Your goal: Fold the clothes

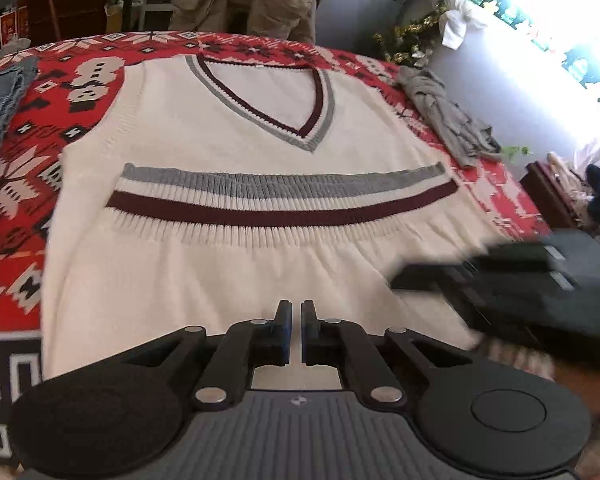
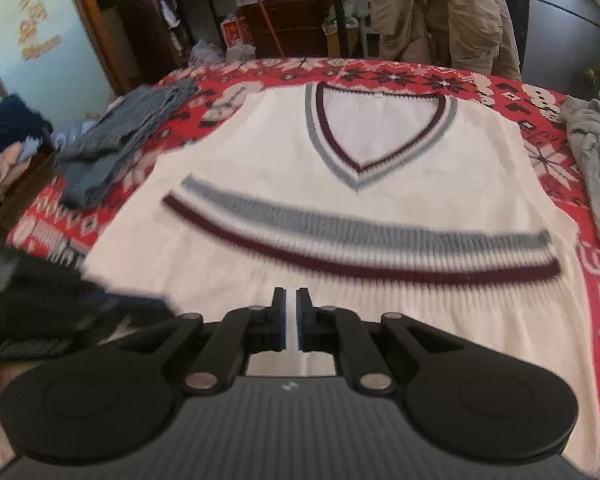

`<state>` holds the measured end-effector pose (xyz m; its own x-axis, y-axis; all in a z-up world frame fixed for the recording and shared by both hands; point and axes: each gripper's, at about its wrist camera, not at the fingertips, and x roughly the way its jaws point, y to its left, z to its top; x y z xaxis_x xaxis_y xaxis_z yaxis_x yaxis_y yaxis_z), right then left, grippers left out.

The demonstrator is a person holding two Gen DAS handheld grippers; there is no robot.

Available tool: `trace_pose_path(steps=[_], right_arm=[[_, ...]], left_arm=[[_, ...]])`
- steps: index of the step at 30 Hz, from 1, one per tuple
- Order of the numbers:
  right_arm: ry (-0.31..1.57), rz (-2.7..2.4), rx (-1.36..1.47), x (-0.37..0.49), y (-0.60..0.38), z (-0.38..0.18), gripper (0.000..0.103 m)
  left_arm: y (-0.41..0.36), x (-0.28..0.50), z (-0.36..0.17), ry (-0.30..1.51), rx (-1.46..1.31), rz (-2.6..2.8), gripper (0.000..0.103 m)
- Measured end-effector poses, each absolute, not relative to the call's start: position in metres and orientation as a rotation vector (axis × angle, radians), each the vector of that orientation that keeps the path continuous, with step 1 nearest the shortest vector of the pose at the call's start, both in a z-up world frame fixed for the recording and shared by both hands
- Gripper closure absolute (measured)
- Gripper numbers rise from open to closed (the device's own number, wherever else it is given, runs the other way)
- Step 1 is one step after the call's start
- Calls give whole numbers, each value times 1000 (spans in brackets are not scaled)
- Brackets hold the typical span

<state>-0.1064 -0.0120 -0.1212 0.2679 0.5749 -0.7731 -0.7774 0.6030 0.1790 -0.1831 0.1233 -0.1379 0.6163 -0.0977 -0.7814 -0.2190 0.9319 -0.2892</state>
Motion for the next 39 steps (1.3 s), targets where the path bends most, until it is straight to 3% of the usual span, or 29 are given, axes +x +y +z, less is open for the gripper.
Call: trace_pose_path(steps=[9,18,27,39], right_arm=[[936,965,-313,-130,-22,-135,97],[959,930,-135,-74,10,-138,97],[921,875,-143,-92,-60,-111,97],[947,814,-216,-96,-68,-134,97]], left_arm=[[136,-169,-123,863,-426,103,100],[105,-192,-134,941,-412,42,99],[111,-157,-140,921,-394,37,99],[119,-160,-124,891,-445,47,99]])
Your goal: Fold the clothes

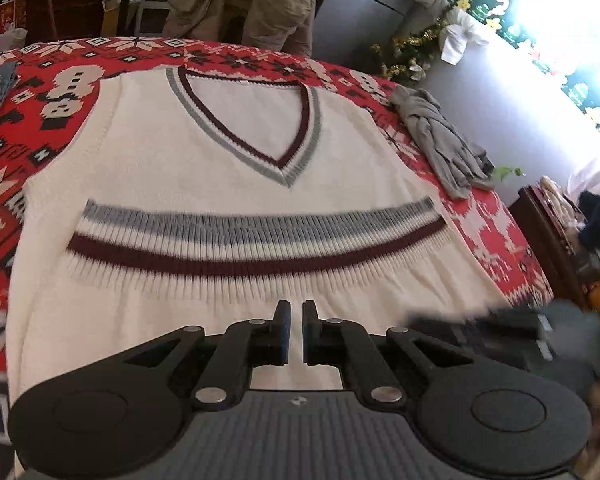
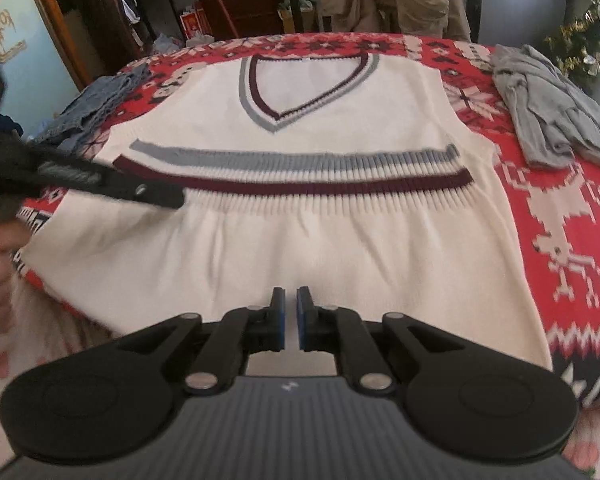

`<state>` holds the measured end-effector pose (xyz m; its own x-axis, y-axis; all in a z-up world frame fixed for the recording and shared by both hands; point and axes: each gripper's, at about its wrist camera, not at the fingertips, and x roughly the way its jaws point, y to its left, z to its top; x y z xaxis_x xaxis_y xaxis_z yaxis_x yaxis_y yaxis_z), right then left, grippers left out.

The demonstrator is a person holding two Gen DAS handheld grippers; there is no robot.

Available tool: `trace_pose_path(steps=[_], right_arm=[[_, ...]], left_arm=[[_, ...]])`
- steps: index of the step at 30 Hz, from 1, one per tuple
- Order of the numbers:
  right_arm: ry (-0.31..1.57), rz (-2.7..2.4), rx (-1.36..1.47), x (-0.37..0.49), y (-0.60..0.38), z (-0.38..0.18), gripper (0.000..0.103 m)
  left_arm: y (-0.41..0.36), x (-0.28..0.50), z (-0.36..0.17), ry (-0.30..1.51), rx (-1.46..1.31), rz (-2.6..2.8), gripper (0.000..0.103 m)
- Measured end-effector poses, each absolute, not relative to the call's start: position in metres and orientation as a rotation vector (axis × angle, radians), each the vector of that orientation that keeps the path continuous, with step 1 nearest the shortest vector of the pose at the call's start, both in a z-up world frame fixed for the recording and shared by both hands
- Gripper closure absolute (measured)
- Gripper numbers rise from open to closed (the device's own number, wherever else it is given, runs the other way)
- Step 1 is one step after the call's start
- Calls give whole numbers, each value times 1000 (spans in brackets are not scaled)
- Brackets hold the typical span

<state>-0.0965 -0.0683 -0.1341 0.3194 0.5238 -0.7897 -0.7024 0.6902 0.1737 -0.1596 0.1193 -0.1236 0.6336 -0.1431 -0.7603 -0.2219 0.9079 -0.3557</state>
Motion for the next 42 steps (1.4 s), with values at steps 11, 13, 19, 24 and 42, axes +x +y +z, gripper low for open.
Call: trace_pose_path(steps=[11,13,19,24,42], right_arm=[[950,810,-119,-58,-54,-129,95],[951,808,-136,-65,-62,-130,93],[953,804,-185,-88,-88,-132,93],[934,785,-157,-67,-72,-133,95],[881,763,-209,-132,-101,-134,95]], left_arm=[[109,-202,-125,920,-429,78,99],[112,-201,-128,932,-427,89,99],[112,-190,-136,937,-397,103,99],[111,-177,-136,919,-392,148,99],[75,-208,-137,924,-350,121,99]])
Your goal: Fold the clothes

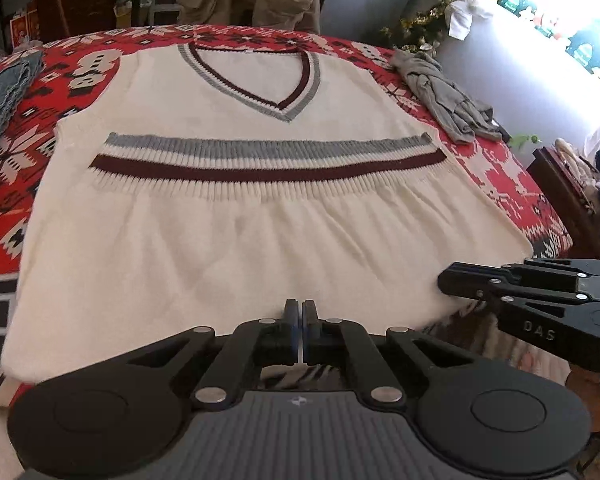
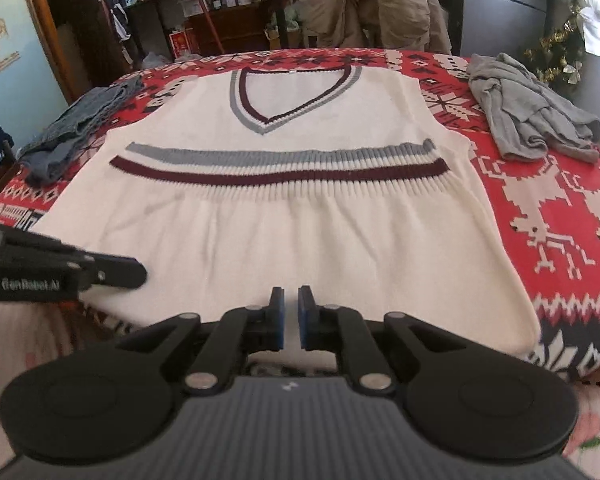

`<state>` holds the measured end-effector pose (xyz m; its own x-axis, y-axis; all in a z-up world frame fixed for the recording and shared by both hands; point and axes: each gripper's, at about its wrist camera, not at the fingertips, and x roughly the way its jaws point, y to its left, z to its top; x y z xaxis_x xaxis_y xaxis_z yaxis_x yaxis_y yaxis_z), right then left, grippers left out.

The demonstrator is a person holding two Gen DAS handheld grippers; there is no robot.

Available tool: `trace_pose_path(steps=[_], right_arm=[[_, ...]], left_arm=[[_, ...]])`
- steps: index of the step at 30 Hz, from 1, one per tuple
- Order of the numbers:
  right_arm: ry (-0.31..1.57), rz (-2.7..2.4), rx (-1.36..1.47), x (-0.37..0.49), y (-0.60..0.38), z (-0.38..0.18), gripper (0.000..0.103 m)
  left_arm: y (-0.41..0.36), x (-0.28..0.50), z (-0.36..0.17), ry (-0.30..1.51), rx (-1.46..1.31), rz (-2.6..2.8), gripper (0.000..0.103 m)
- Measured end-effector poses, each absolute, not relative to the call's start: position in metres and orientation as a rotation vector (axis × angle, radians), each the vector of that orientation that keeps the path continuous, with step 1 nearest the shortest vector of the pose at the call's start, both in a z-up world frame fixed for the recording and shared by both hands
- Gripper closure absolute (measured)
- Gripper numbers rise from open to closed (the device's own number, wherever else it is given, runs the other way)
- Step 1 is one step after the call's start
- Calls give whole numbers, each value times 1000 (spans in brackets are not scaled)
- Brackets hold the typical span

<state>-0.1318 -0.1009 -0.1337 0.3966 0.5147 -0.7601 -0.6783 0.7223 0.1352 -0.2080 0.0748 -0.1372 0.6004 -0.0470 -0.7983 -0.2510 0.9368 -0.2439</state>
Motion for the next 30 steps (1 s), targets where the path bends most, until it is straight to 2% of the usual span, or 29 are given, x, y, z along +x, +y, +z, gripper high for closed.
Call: trace_pose_path(steps=[7,10,16,30], right_arm=[[869,835,-186,-150,-95,-125,95],[871,848,-205,-155,-88,-131,95],[870,857,-213,-161,-86,-134,95],[889,617,-147,-104,-162,-136,98]], left_arm=[[37,-202,-133,889,-267,10,99],[32,-197,-144,905,-275,9,102],[41,-197,-144,908,-312,2,101],[127,-234,-139,898,-354,258,101]])
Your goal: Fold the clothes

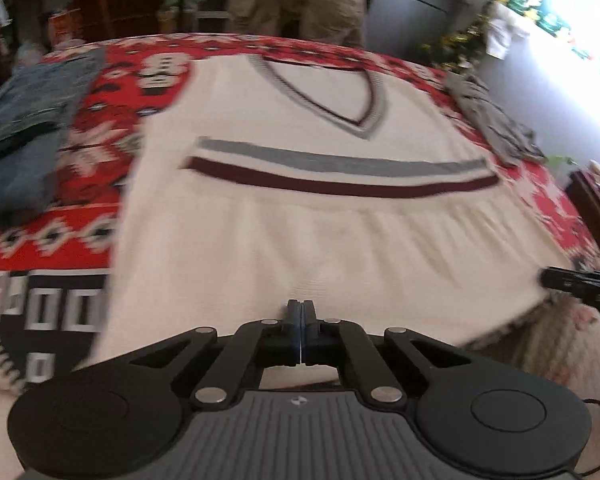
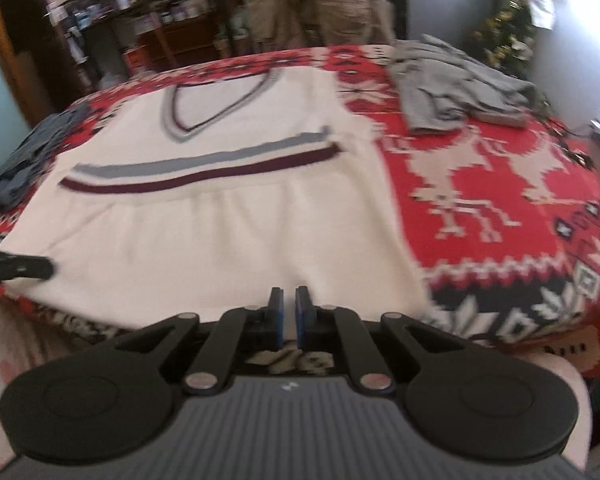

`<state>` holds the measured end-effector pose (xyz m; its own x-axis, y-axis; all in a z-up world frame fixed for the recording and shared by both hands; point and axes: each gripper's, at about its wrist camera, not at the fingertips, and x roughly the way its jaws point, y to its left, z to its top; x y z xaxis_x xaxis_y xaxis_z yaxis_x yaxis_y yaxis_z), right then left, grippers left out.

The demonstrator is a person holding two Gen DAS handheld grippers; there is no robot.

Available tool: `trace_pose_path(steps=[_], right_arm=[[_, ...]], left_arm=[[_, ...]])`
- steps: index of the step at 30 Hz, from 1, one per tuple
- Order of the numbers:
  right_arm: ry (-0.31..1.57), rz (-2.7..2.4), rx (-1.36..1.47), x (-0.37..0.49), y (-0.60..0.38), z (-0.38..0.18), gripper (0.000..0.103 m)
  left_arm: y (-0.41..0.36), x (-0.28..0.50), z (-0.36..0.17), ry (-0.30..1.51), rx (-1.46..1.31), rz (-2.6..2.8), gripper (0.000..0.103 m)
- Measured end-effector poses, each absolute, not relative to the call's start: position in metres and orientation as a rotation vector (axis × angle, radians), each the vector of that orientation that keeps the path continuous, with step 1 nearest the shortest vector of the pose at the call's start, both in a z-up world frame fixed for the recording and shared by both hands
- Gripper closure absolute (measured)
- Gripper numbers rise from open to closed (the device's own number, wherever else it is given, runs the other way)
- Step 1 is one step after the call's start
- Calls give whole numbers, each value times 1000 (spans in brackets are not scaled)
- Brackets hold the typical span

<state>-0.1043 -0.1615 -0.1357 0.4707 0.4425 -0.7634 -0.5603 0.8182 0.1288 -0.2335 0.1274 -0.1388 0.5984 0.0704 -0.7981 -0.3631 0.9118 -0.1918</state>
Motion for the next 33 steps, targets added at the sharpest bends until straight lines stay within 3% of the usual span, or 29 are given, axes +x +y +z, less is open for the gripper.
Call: trace_pose_path(steps=[29,33], right_arm=[[913,526,-83,-80,-184,-131,98],[906,523,-76,-80,-183,-126,92]], left_arm=[[184,-282,-125,879,-349,394,100],[178,-279,-109,845,-334,391,96]])
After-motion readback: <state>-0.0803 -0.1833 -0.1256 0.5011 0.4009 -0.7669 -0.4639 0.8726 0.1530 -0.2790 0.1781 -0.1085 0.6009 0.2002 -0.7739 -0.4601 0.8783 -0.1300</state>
